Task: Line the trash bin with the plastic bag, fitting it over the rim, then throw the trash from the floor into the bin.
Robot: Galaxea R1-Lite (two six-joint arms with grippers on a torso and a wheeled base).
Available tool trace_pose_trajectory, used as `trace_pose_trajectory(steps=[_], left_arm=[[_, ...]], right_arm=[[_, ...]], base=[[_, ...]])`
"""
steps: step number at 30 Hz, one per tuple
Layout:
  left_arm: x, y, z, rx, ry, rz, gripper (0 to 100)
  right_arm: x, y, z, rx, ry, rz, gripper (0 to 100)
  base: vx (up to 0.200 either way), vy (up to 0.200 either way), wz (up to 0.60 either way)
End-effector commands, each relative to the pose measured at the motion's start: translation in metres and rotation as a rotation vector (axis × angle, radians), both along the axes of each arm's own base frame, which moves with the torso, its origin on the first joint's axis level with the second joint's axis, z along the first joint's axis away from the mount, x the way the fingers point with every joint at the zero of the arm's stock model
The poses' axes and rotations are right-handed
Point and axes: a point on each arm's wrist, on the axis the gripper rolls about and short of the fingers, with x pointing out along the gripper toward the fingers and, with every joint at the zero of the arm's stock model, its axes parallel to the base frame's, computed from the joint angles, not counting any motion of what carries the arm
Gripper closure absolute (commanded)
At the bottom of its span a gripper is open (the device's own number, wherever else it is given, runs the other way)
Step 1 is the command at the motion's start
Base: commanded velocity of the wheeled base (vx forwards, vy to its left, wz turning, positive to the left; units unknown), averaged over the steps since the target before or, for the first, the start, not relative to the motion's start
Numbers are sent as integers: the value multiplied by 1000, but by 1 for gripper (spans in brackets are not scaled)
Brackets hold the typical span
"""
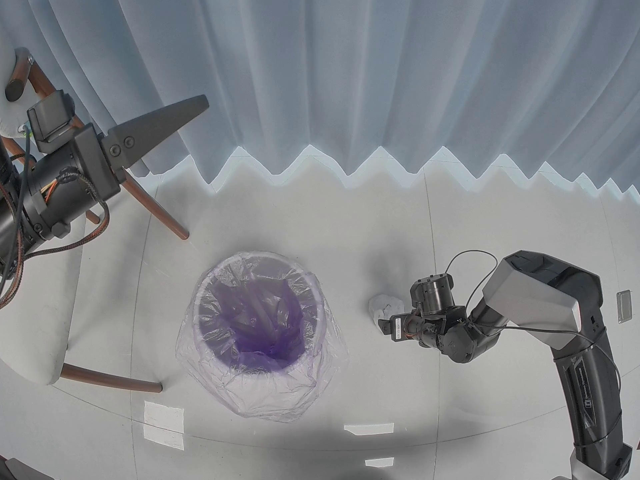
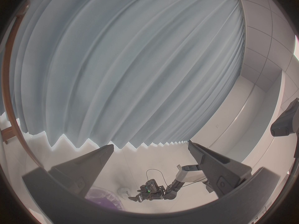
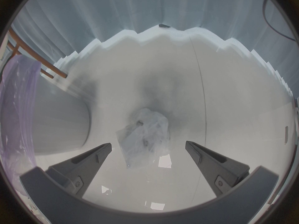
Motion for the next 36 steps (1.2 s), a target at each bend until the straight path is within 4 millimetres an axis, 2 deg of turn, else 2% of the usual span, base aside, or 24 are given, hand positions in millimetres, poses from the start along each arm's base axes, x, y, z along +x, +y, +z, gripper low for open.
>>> trace_pose_trajectory(steps=[1,7,8,23,25,27,28,29,32,36], left_arm=[[1,0,0,1,0,0,0],[1,0,-1,1,2,2,0],[1,0,-1,1,3,2,0],[1,0,-1,3,3,2,0],[1,0,-1,3,3,2,0],[1,0,0,2,0,4,0],[1,0,0,1,2,5,0],[1,1,-1,2,0,8,0],[1,1,-1,2,2,8,0],[1,1,-1,3,3,7,0]], right_arm=[[5,1,-5,-17,28,7,0],[6,2,-4,-23,72,15,0],[6,2,-4,-23,72,15,100],[4,1,-5,-17,61,14,100],[1,0,9,14,-3,13,100],[-3,-2,34,58,-81,10,100],[-4,-2,36,62,-86,9,100],[-12,-4,51,92,-128,7,100],[-31,-8,77,143,-214,14,100],[-50,-13,103,216,-358,32,100]], base=[[0,0,0],[0,0,0],[0,0,0],[0,0,0],[0,0,0],[0,0,0],[0,0,0],[0,0,0],[0,0,0],[0,0,0]])
